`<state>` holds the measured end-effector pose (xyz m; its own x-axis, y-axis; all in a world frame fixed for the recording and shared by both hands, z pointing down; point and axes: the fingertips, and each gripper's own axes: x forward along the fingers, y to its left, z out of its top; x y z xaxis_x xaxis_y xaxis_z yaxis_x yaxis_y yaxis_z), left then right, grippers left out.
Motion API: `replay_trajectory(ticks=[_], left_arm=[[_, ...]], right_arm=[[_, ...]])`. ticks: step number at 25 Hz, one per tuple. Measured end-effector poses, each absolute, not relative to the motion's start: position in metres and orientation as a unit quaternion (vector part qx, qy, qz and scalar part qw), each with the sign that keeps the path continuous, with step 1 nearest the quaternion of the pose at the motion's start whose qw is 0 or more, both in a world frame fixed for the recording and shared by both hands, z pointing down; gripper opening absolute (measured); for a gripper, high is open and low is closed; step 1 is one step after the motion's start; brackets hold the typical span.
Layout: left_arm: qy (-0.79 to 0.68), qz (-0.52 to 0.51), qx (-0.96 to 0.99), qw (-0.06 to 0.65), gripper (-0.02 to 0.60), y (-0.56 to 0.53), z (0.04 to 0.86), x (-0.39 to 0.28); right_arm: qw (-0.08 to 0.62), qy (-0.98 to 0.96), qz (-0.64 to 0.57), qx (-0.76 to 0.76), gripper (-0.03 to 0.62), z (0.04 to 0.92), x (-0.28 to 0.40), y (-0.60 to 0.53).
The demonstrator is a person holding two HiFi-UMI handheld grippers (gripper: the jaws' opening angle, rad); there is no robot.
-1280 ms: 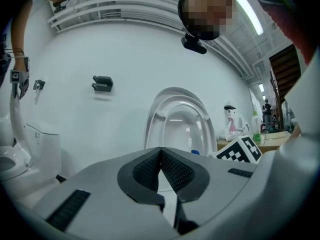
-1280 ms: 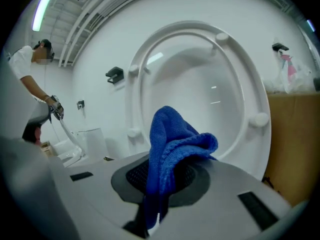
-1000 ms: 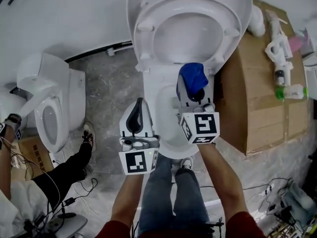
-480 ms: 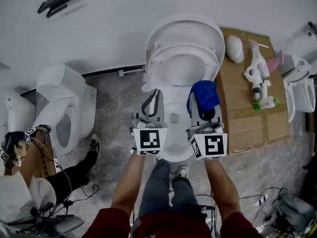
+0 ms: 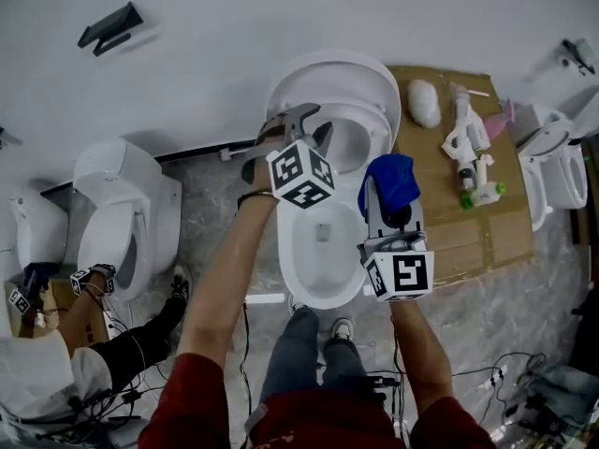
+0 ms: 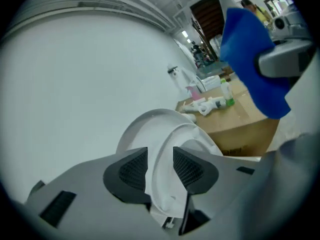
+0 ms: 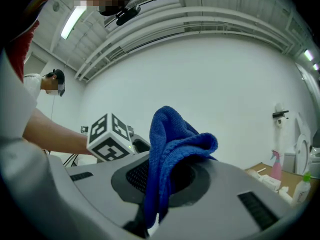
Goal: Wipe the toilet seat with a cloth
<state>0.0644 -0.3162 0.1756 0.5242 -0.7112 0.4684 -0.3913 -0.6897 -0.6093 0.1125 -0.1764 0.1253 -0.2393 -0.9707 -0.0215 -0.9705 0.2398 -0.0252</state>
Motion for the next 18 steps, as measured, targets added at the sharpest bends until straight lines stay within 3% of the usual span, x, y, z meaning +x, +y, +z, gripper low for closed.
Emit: replay_trajectory(ticks=[9,18], left_arm=[[0.196,-0.510,-0.794,0.267,0.192,-0.365,0.222,0.102],[0.173,-0.537,-0.783,0.264,0.172,-0.381,0.240,0.106]], right_arm=[[0.006,0.770,-0.015,-0.638,0.052,0.137,0.147,-0.160],[0.001,0.763,-0.021,-0.646,0.052,0.148,0.164,-0.157]])
